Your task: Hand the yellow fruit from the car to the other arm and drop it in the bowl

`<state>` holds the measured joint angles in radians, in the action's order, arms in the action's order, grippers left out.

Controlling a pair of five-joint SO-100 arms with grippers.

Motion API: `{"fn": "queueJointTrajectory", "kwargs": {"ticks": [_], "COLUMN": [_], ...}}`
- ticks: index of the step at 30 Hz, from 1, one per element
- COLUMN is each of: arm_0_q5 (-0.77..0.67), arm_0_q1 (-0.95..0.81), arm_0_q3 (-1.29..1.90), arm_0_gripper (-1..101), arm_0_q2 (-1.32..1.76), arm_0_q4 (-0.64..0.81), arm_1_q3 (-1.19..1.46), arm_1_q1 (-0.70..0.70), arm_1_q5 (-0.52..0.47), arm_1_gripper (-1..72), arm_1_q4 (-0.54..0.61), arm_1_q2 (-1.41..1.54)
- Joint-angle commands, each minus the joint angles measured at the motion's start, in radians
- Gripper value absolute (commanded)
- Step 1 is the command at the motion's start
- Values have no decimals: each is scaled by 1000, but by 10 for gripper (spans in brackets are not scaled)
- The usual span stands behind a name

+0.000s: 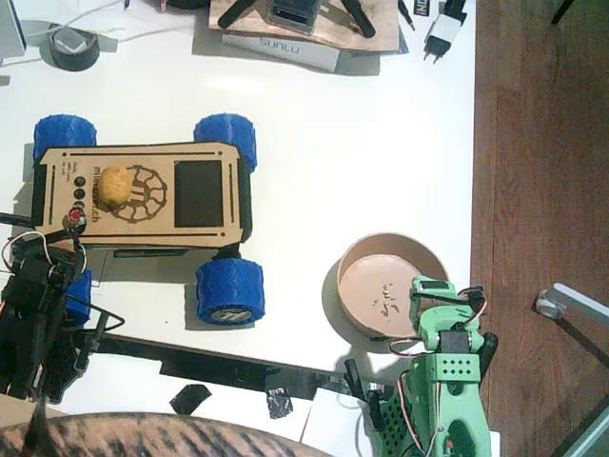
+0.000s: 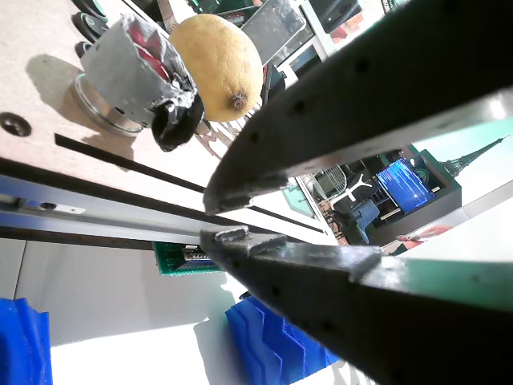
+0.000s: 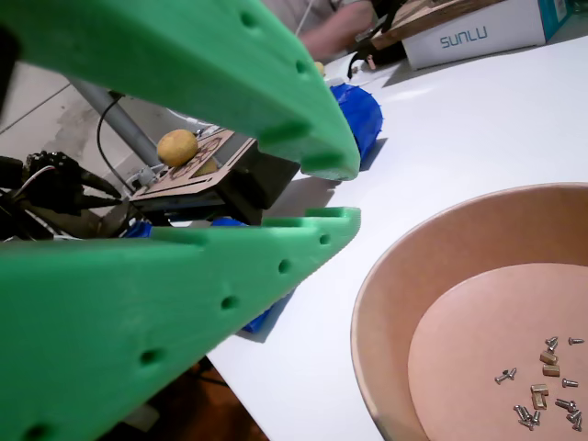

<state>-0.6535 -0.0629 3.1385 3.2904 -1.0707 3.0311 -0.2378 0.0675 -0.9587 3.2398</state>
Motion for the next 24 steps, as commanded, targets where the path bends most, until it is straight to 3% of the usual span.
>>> {"fn": "queueJointTrajectory", "kwargs": {"ticks": [1, 24], "arm_0_q5": [9, 0], "arm_0_q1": [8, 6], "arm_0_q3": [98, 97], "arm_0_gripper": [2, 24], "arm_0_q2": [91, 91], "arm_0_q4": [2, 2], "arm_1_q3": [-3, -3], "arm_1_q1": [-9, -9], "arm_1_q5": [-14, -15], "arm_1_gripper": [1, 1], "arm_1_q4": [6, 6], "arm_1_q2": [8, 8]}}
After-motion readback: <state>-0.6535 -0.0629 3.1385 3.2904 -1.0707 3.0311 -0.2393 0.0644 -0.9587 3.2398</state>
